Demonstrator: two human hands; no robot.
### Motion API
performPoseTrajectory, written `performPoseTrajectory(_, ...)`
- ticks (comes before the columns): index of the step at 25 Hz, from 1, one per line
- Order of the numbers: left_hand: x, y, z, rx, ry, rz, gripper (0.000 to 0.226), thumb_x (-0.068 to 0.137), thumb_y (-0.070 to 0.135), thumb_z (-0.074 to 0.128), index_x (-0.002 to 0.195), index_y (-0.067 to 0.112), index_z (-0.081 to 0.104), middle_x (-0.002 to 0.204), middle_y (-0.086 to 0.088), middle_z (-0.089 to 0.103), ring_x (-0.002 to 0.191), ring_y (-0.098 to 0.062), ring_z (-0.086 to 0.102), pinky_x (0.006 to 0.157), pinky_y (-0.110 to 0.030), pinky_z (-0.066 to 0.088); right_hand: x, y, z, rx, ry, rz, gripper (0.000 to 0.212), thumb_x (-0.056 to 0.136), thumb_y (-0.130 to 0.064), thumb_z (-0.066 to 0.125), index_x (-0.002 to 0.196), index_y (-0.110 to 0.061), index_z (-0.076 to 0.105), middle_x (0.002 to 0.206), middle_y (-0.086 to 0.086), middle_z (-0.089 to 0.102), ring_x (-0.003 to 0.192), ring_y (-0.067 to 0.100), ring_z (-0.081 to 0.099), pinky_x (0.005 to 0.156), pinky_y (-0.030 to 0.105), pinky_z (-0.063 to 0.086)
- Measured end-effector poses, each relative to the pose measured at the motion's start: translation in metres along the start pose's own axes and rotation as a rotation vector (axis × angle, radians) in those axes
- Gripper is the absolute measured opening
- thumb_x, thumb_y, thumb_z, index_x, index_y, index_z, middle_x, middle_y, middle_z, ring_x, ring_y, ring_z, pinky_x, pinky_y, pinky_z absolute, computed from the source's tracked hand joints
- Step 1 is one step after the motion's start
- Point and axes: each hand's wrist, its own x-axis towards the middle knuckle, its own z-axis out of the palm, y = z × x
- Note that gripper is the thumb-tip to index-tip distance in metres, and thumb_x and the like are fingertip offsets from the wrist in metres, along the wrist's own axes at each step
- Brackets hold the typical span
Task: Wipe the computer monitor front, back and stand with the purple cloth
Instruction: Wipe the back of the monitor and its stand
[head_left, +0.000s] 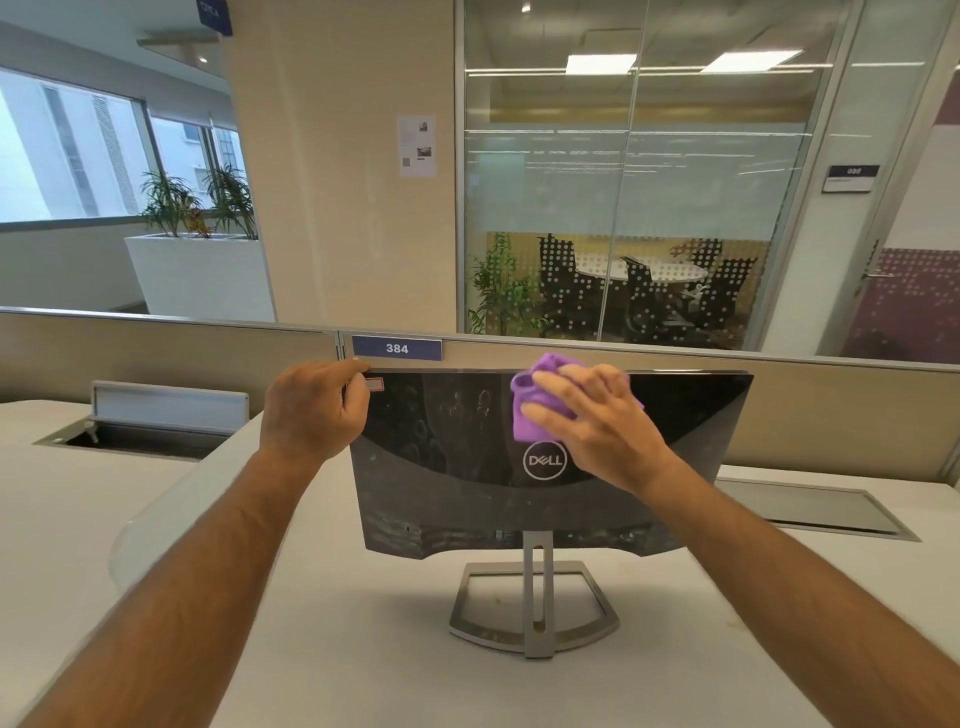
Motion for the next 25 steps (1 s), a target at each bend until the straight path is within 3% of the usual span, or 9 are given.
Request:
performPoseTrajectory(2,0.0,-0.001,-0.001,-0.008,-0.012,-0.01,0.041,0.093,0.031,0.041,0.104,0.011,0.075,0.09,-0.006,0.076,0.062,-0.018,0.062,0.058,-0.017,0.044,0.008,-0.003,0.001,0.102,0.09,0.324,0.065,0.071,-0.023,0.085,0.13,-0.017,0.058,0.14,0.015,0.051,0.127,0.036,0.047,0.098,0.05,0.042)
performPoseTrajectory(6,0.003,-0.007,-0.001,-0.023,-0.049,-0.044,0.048,0.094,0.039,0.036,0.104,0.013,0.075,0.095,-0.004,0.076,0.062,-0.014,0.057,0.055,-0.014,0.04,0.0,-0.014,0.002,-0.022,-0.085,-0.216,0.065,0.075,-0.025,0.082,0.134,-0.023,0.053,0.145,0.012,0.048,0.131,0.036,0.045,0.1,0.053,0.043)
performPoseTrajectory(7,0.004,-0.009,0.0,-0.024,-0.057,-0.053,0.049,0.095,0.041,0.034,0.104,0.014,0.075,0.098,-0.004,0.076,0.063,-0.013,0.057,0.055,-0.014,0.04,0.002,-0.012,0.0,-0.038,-0.08,-0.208,0.065,0.075,-0.026,0.082,0.134,-0.023,0.053,0.144,0.012,0.049,0.13,0.036,0.046,0.1,0.053,0.043)
performPoseTrajectory(10,0.007,-0.013,0.0,-0.042,-0.078,-0.091,0.054,0.095,0.045,0.031,0.104,0.015,0.075,0.104,-0.002,0.075,0.065,-0.013,0.058,0.055,-0.012,0.039,0.014,-0.014,0.0,0.084,0.052,0.313,0.066,0.072,-0.024,0.084,0.131,-0.019,0.057,0.14,0.014,0.052,0.126,0.036,0.048,0.097,0.052,0.043)
performPoseTrajectory(11,0.009,-0.014,-0.001,-0.055,-0.085,-0.104,0.055,0.095,0.046,0.03,0.105,0.016,0.075,0.104,-0.001,0.075,0.067,-0.014,0.059,0.055,-0.012,0.038,0.018,-0.018,0.0,0.095,0.094,0.358,0.066,0.071,-0.023,0.085,0.131,-0.018,0.057,0.139,0.015,0.052,0.126,0.036,0.048,0.097,0.051,0.043)
performPoseTrajectory(15,0.016,-0.015,-0.005,-0.107,-0.112,-0.138,0.06,0.094,0.049,0.025,0.106,0.018,0.075,0.103,0.0,0.075,0.073,-0.015,0.06,0.056,-0.012,0.038,0.01,-0.031,0.002,-0.037,-0.071,-0.24,0.064,0.075,-0.027,0.082,0.133,-0.023,0.053,0.144,0.011,0.049,0.129,0.036,0.047,0.1,0.054,0.044)
performPoseTrajectory(19,0.02,-0.017,-0.009,-0.126,-0.19,-0.144,0.06,0.093,0.049,0.024,0.11,0.019,0.074,0.109,0.001,0.073,0.079,-0.016,0.06,0.058,-0.013,0.039,0.028,-0.029,0.002,0.026,0.035,0.258,0.062,0.076,-0.024,0.081,0.132,-0.02,0.055,0.142,0.013,0.05,0.129,0.036,0.046,0.098,0.053,0.041)
performPoseTrajectory(23,0.022,-0.021,-0.009,-0.14,-0.237,-0.167,0.062,0.092,0.051,0.023,0.113,0.021,0.072,0.113,0.002,0.071,0.084,-0.015,0.059,0.06,-0.012,0.038,0.023,-0.042,0.002,-0.052,-0.087,-0.247,0.066,0.074,-0.023,0.082,0.133,-0.022,0.053,0.144,0.012,0.048,0.13,0.037,0.046,0.1,0.056,0.043)
performPoseTrajectory(25,0.022,-0.021,-0.009,-0.135,-0.239,-0.161,0.062,0.092,0.051,0.023,0.112,0.021,0.073,0.114,0.002,0.071,0.085,-0.015,0.059,0.06,-0.012,0.038,0.035,-0.039,-0.001,-0.043,-0.071,-0.066,0.062,0.075,-0.023,0.081,0.132,-0.022,0.055,0.143,0.012,0.049,0.129,0.036,0.046,0.1,0.053,0.042)
